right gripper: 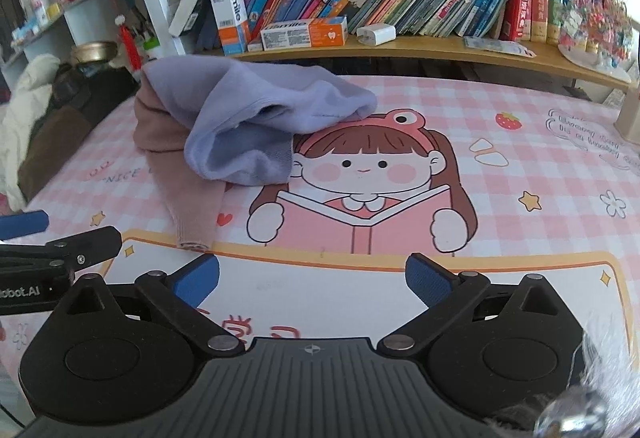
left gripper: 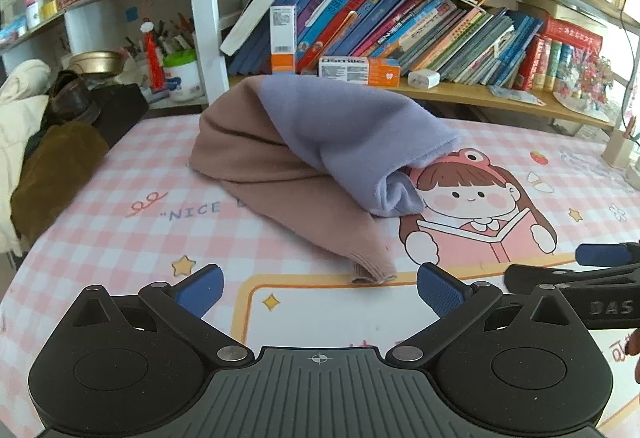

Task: Fold clothes
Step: 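Reach both tools into the sweater and pinch its lavender fabric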

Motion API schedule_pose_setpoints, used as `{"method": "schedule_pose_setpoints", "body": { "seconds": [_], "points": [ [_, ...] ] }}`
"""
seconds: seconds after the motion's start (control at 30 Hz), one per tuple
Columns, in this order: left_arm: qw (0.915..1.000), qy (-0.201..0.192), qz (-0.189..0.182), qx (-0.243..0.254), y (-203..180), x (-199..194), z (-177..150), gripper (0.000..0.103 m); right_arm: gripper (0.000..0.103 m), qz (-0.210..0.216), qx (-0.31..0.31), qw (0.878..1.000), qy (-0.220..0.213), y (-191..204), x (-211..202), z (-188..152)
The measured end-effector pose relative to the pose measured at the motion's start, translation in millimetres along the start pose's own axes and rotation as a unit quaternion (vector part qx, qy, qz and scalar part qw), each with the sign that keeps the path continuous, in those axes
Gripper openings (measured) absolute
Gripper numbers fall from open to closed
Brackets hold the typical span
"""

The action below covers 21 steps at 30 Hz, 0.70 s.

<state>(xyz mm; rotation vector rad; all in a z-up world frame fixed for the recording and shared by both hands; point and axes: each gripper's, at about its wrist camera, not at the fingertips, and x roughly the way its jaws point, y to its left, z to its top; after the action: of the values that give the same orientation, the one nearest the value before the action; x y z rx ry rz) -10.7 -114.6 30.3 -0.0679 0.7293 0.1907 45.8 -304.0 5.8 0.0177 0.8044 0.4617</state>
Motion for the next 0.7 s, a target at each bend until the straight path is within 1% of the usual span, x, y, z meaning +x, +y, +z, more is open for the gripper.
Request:
{"method": "schedule_pose_setpoints", "body": {
  "seconds": [0.1,0.2,0.4,0.53,0.67,0.7],
  "points": [
    [0.9999,0.008,0.009,-0.005,-10.0,1.2,-3.8,0.103,0.101,0.021,0.016,1.000,-0.018,-16.7,-9.0,-2.6],
    [0.9997,0.013,0.022,0.005,-22.3,2.1,-8.0,0.103,0.102,0.037,0.044,0.998,-0.033,-33.5,-15.3,-5.0],
    [0.9981,0.011,0.053,0.030,-41.1,10.3,-10.6,0.103,0.102,0.050,0.094,0.993,-0.044,-58.4,-22.0,-5.3],
    [0.9976,-0.004,0.057,0.039,-47.9,22.7,1.9,0.103,0.102,0.063,0.099,0.992,-0.051,-66.7,-26.6,-4.2],
    [0.9953,-0.025,0.073,0.059,-55.5,46.3,26.5,0.103,0.102,0.096,0.128,0.986,-0.050,-78.2,-28.1,-1.1],
    [0.9938,-0.022,0.088,0.065,-57.6,53.5,33.1,0.103,0.102,0.104,0.134,0.984,-0.051,-80.8,-28.6,0.4]
  ]
}}
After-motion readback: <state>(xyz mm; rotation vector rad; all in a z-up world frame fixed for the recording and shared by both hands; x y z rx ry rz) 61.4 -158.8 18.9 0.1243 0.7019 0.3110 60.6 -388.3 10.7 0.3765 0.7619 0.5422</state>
